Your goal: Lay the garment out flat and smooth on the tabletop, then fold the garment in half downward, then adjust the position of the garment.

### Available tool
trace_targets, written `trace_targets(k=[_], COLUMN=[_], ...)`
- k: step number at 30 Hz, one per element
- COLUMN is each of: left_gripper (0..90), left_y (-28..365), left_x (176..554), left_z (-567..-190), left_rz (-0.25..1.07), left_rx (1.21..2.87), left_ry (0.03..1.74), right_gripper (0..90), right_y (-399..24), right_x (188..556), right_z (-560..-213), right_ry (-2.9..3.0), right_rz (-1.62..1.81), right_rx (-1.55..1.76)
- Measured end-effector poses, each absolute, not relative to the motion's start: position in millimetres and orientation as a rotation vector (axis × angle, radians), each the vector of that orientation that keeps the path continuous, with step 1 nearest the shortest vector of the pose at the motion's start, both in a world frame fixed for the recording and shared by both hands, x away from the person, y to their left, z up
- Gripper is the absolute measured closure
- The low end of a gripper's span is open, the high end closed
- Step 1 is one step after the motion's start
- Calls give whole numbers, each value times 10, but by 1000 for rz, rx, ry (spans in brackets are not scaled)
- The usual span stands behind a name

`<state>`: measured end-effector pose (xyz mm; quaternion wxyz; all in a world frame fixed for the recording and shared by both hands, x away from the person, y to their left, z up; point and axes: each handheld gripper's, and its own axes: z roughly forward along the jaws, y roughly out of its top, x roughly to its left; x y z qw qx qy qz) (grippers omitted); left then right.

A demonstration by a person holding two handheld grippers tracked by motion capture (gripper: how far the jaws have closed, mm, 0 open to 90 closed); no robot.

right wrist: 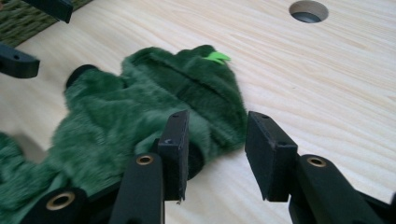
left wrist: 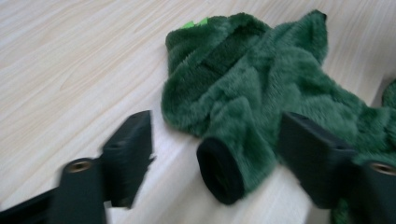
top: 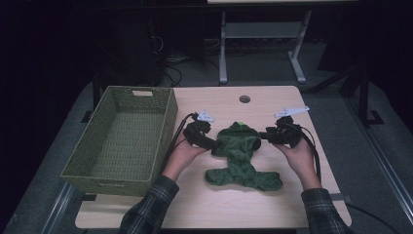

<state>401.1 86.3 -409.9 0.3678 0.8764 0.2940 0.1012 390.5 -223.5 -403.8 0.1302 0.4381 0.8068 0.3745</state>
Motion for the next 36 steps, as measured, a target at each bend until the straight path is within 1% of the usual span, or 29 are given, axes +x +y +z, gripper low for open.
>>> trace_targets(k=[2,5,7,11,16,23,27,31,33,36], left_gripper=[181,139,131,129,129,129,129,129,129,128], left_y=[897,931,946,979,1049,1080,1108,1159,1173,1194], left_x=[3931,3781,3671,3451,3170,2811,2704,2645,2632,2587], left_z=[-4094,-4103,-4117,-4128,-4199,-4389,-4459,-4547,-4577,-4645], left_rz=[268,267,269,274,290,287,290,269,269,260], left_rx=[2256,2234,2238,2234,2219,2296,2319,2325,2342,2357], left_ry=[747,734,718,677,666,621,628,651,645,658], right_gripper=[588,586,586,584,577,574,577,594,637,664], right_y=[-2226,-2212,-2193,-2159,-2089,-2009,-1918,-1796,-1717,-1551], right_x=[3844,3779,3729,3636,3538,3401,3343,3284,3247,3182], right_z=[-4031,-4024,-4019,-4035,-4080,-4092,-4112,-4110,-4101,-4081], right_ry=[2350,2360,2347,2358,2370,2394,2419,2446,2469,2517], right_rz=[1096,1112,1127,1166,1188,1172,1173,1197,1214,1227], right_rx=[1262,1256,1240,1229,1188,1154,1129,1094,1065,1015])
